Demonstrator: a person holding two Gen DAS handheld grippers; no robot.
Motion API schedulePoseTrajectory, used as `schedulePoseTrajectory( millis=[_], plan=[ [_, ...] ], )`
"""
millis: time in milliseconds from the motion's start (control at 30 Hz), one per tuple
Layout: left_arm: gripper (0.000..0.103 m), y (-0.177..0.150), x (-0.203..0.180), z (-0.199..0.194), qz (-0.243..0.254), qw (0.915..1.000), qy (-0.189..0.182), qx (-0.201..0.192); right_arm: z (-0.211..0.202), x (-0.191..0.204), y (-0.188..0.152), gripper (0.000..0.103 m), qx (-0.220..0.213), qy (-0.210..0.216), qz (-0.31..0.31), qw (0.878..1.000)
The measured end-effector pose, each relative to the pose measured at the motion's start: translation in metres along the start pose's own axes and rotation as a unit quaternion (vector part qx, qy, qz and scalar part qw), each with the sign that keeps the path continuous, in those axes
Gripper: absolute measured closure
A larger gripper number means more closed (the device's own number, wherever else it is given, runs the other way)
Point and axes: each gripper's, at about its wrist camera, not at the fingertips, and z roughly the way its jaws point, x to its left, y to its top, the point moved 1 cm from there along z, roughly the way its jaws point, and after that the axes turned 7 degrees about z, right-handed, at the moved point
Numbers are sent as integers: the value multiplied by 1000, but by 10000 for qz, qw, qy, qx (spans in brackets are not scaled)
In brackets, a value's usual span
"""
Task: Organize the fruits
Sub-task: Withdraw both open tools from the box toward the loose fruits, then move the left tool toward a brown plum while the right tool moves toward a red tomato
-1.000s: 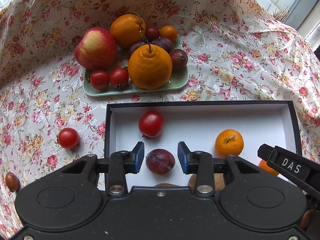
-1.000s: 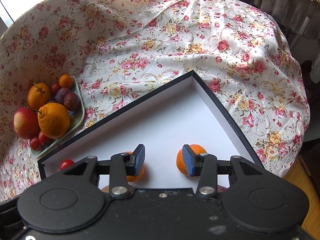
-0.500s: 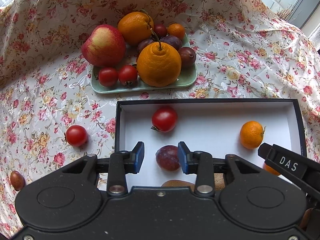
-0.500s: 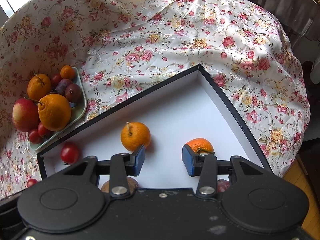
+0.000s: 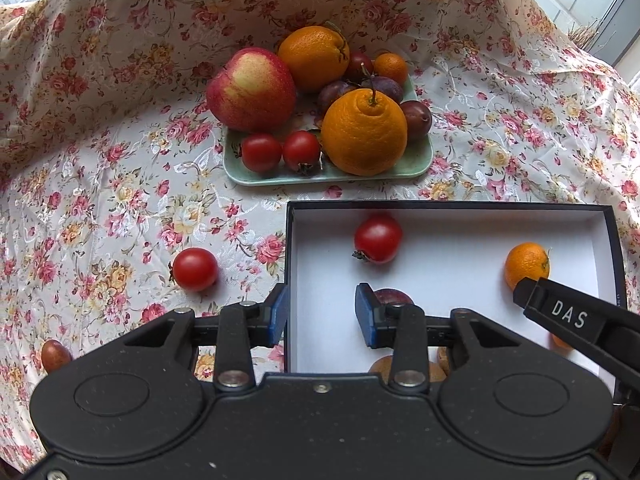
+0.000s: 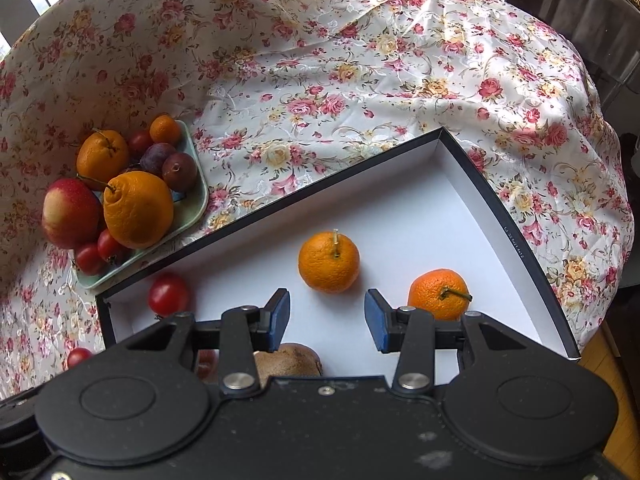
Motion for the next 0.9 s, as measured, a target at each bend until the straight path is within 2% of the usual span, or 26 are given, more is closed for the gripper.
schedulePoseTrajectory(
  millis=[633, 900],
  plan=[
    [56, -14, 78, -10, -506, 9984, 248, 28, -4, 61, -24, 58, 39, 283, -335, 9990],
    [56, -25, 112, -9, -584, 9971, 486, 102, -8, 97, -40, 58, 93, 486, -551, 9973]
  ],
)
